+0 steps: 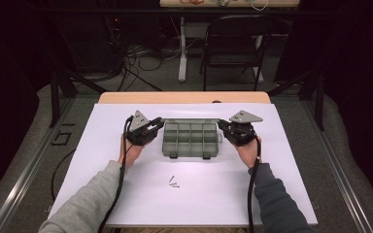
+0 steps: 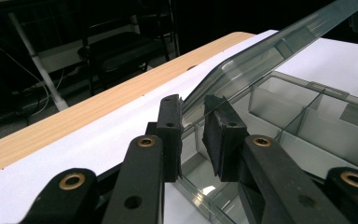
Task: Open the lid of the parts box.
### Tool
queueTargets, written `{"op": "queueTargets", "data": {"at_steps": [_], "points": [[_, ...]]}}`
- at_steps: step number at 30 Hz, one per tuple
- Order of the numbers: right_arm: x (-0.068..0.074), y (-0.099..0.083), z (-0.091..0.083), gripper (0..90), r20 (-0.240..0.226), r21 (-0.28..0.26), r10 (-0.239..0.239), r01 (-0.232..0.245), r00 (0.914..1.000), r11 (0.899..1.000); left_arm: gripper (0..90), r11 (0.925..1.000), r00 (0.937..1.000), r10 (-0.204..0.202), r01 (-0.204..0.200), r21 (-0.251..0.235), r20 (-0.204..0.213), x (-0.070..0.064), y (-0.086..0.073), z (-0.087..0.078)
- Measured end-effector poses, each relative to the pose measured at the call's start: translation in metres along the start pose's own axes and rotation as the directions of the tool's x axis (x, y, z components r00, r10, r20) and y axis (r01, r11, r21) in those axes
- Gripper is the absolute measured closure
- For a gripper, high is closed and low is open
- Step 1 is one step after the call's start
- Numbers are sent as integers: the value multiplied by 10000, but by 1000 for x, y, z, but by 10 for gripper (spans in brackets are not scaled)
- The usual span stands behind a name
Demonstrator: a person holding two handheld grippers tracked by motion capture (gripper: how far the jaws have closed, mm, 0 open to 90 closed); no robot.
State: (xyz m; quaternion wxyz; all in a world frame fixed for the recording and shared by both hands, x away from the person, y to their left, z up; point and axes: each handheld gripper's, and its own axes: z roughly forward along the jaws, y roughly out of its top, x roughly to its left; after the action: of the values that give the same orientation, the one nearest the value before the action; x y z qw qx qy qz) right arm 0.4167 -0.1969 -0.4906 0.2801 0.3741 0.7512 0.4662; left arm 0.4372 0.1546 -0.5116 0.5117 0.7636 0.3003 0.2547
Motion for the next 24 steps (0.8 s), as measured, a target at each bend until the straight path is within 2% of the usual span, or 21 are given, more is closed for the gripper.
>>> {"op": "queueTargets", "data": {"at_steps": [1, 4, 9, 11, 18, 24], "points": [[0, 1, 0, 822, -7, 36, 38, -37, 10000, 10000, 769, 9998, 9999, -76, 75, -157, -80, 0, 0, 1], [-2, 3, 3, 824, 10, 86, 76, -76, 10000, 9999, 777, 9996, 9998, -186, 185, -213, -73, 3, 2, 3], [-3, 4, 6, 827, 119, 193, 86, -89, 9999, 9998, 783, 9998, 9999, -131, 130, -165, -97, 5, 6, 5], [-5, 5, 9, 828, 133, 300, 225, -229, 9997, 9993, 784, 9996, 9997, -234, 233, -129, -56, 6, 7, 5], [-8, 9, 14, 832, 247, 204, 395, -400, 9989, 9990, 790, 9999, 9998, -106, 106, 10, -151, 9, 13, 9], [-12, 10, 20, 832, 304, 179, 454, -460, 9985, 9988, 791, 9997, 9997, -224, 223, -74, -115, 12, 15, 11]]}}
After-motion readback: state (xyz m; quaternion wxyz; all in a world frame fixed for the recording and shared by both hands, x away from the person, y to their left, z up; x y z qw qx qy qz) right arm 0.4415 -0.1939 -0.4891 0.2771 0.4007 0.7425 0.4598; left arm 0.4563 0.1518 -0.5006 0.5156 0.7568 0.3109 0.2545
